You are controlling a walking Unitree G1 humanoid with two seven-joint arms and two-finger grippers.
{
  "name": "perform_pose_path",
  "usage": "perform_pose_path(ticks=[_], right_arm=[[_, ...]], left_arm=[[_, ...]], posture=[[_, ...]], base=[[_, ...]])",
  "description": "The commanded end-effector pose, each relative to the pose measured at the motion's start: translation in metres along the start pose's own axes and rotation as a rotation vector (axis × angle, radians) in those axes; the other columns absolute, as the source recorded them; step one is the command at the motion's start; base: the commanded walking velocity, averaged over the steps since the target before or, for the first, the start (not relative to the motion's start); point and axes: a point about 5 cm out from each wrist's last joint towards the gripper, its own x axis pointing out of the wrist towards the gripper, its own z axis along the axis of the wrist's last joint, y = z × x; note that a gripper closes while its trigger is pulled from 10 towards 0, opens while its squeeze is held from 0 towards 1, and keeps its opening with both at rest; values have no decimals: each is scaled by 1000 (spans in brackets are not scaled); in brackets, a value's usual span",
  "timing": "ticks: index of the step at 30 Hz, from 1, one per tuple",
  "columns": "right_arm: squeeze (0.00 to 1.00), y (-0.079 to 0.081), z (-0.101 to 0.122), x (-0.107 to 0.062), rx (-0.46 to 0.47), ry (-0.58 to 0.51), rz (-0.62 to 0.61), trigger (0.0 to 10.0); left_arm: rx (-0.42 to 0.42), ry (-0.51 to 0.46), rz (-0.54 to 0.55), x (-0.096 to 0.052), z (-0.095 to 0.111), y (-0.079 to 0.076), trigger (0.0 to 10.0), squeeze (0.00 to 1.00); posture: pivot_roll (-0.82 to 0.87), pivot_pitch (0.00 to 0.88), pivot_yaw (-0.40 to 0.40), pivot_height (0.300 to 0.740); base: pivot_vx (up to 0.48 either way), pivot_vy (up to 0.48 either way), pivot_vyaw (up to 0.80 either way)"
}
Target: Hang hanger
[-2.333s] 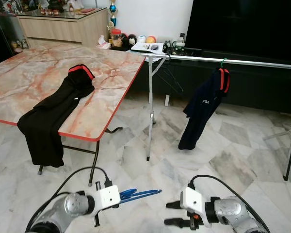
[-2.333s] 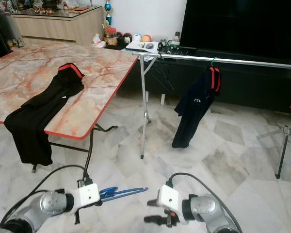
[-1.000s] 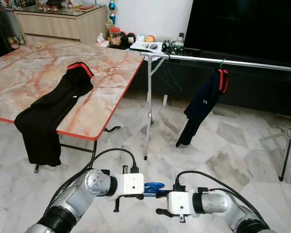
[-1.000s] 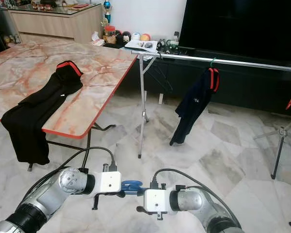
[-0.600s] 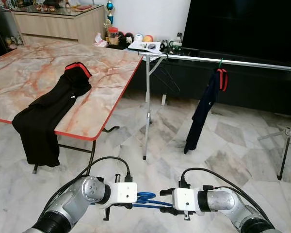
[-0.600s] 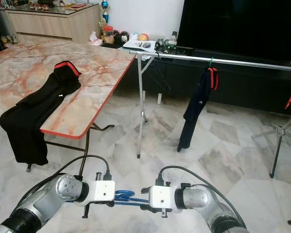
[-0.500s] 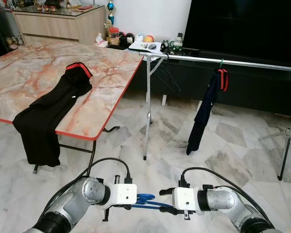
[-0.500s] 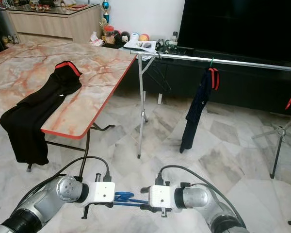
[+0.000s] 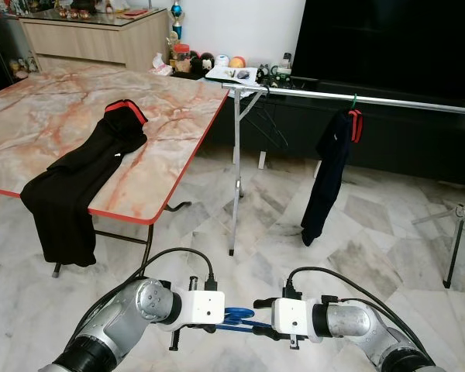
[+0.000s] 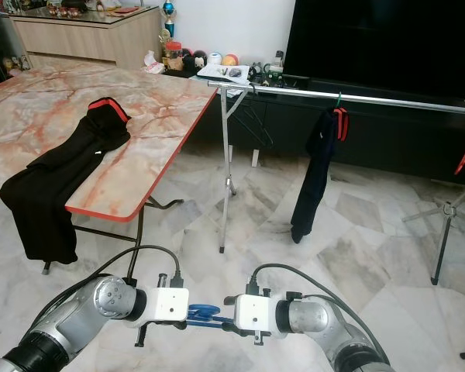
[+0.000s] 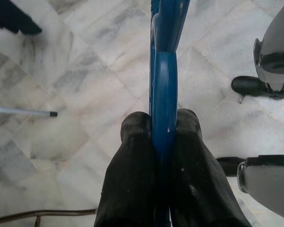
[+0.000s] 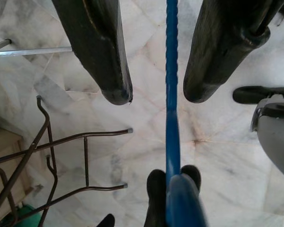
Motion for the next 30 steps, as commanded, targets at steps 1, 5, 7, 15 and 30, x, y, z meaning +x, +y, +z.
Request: perform_pose_path(ticks=[1,5,7,15,30], right_arm=[[0,1,-1,2,3,14,0,10000],[0,4,-2,4,8,20,1,10000],[0,6,-2,5,8,21,-4,10000],[0,19,-1,13,92,-11,89,10000],[0,20,-1,20,71,29,36,10000]], left_arm=[[11,-18,-7,-1,6,1,10000,0],[15,-20,-8,-2,7,1,10000,0],[17,-22,-9,-3,9,1,10000,0],[15,-43,-1,-4,16,3,10000,0],[10,-67,-3,-5,22,3,10000,0]], posture=[[120,0,-59,740],[129,0,-59,740],[129,0,-59,740],[137,0,-60,740],[146,0,-63,740]], base=[[0,0,0],[0,0,0],[0,0,0],[0,0,0],[0,0,0]])
